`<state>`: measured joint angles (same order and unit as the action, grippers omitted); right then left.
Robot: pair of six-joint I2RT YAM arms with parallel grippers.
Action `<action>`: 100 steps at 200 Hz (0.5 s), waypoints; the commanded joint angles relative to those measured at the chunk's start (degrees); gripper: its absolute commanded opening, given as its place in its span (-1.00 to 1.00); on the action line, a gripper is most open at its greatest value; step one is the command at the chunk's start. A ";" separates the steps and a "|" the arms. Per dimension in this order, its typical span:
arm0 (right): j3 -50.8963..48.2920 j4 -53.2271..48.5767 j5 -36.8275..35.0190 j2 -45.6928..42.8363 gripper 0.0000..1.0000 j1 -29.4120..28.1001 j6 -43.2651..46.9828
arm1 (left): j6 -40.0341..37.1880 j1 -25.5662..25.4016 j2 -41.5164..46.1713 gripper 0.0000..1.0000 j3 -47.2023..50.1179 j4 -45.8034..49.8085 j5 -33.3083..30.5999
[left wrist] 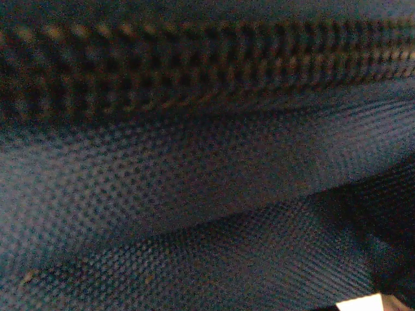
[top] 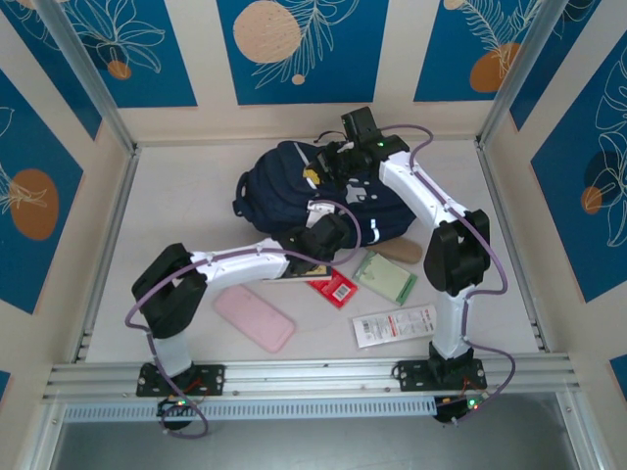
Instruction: Pack the student bag
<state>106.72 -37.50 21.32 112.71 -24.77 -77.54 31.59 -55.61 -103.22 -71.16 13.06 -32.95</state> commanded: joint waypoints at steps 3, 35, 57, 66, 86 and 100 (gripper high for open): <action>-0.19 0.34 2.94 -3.81 -1.00 0.25 -0.09 | -0.27 0.63 0.75 -0.98 1.49 0.63 -0.16; -0.08 -0.03 3.08 -4.16 -1.00 0.51 0.67 | -1.46 1.62 1.11 -1.00 2.29 0.85 2.70; 0.03 -0.07 3.45 -4.25 -1.00 0.47 0.87 | -2.57 2.20 -0.17 -0.92 1.44 1.51 4.79; 0.03 0.15 3.74 -4.29 -1.00 0.34 0.68 | -2.67 2.32 -0.63 -0.83 1.12 1.47 5.04; -0.02 0.62 4.45 -4.29 -1.00 -0.03 0.29 | -3.20 2.52 -1.77 -0.71 -0.13 1.48 5.06; -0.02 0.93 4.61 -4.42 -1.00 -0.35 -0.01 | -3.30 2.68 -2.41 -0.68 -1.10 1.75 4.44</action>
<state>106.32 -37.50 21.93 112.68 -24.69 -76.90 29.43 -53.84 -103.55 -69.87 13.17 -28.73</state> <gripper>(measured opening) 0.048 0.152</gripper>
